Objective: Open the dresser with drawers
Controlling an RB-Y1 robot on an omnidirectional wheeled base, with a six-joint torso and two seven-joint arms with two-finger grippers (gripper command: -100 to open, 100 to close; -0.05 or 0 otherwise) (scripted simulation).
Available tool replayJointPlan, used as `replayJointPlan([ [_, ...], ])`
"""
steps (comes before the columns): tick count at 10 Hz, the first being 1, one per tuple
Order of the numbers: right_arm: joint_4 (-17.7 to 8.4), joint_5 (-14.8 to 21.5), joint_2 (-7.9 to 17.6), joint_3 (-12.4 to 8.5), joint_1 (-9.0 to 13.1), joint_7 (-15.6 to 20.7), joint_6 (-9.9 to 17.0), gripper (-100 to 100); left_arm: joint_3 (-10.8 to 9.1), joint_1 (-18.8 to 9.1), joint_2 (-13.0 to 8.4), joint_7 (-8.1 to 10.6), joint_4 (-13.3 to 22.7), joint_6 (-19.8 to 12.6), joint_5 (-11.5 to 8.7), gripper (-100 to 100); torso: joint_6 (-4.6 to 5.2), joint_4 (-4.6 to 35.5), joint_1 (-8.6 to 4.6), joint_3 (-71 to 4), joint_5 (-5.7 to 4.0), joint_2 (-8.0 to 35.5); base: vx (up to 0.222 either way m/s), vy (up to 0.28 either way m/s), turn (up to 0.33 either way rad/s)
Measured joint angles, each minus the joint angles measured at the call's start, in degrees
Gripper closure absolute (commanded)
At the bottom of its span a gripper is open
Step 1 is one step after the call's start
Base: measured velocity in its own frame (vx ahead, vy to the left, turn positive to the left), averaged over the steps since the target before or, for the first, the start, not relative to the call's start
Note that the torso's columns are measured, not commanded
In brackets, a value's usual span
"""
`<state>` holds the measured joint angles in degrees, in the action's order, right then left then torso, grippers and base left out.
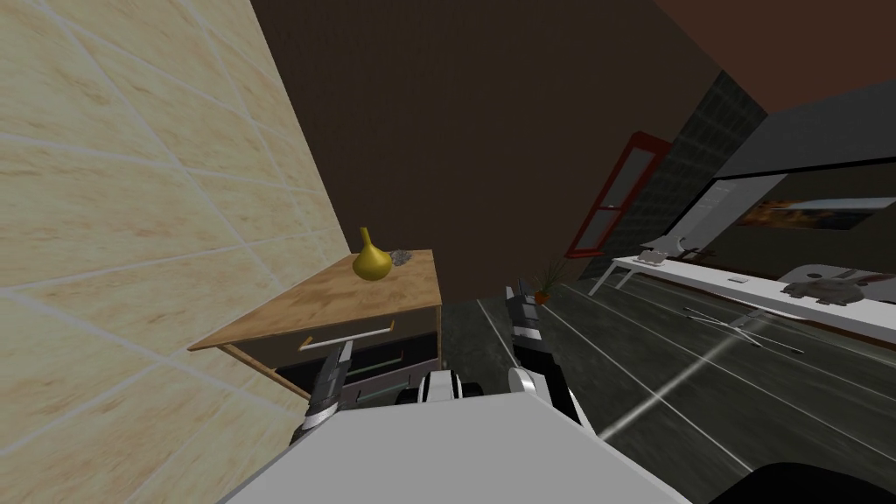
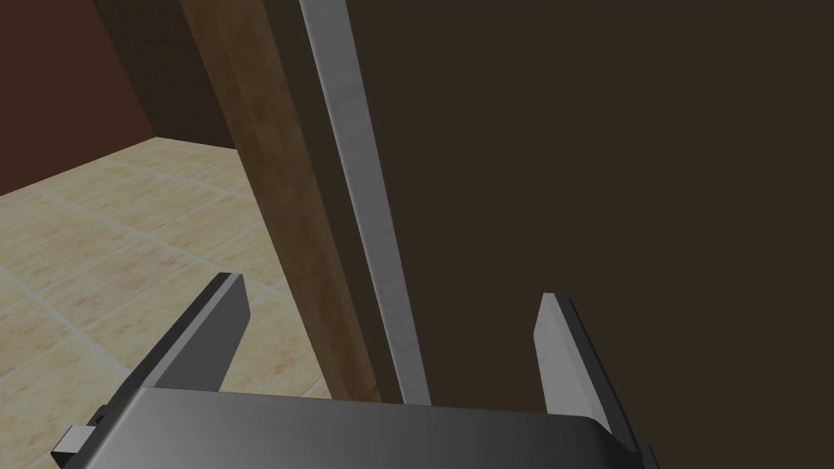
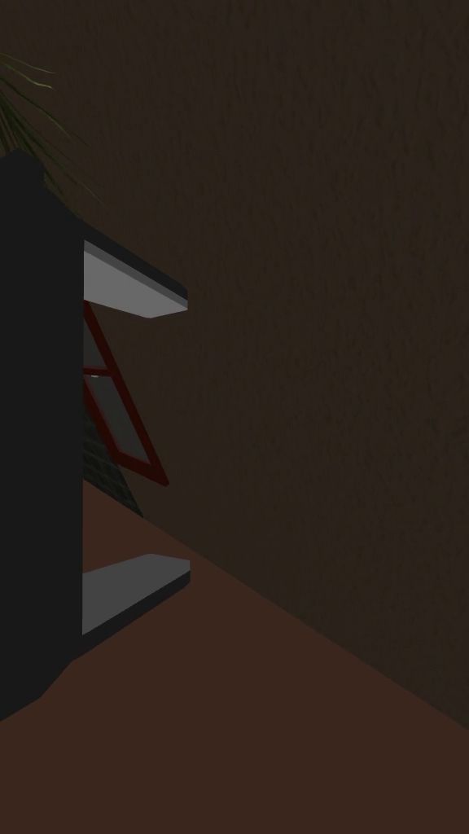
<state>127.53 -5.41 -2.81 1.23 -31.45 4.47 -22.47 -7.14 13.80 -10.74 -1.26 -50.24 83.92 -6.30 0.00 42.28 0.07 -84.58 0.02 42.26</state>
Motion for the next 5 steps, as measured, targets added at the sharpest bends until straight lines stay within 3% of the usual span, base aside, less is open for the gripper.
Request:
replayJointPlan([
  [5, 0.0, 0.0, 0.0, 0.0, 0.0, 0.0, 0.0, 0, 1.05, 2.5, 2.3, -1.46, 2.4, 5.1, 0.8, 100, 0.01, 0.0, -0.19, 0.0, -0.06, 0.1, 0.025, 0.049, -0.013],
])
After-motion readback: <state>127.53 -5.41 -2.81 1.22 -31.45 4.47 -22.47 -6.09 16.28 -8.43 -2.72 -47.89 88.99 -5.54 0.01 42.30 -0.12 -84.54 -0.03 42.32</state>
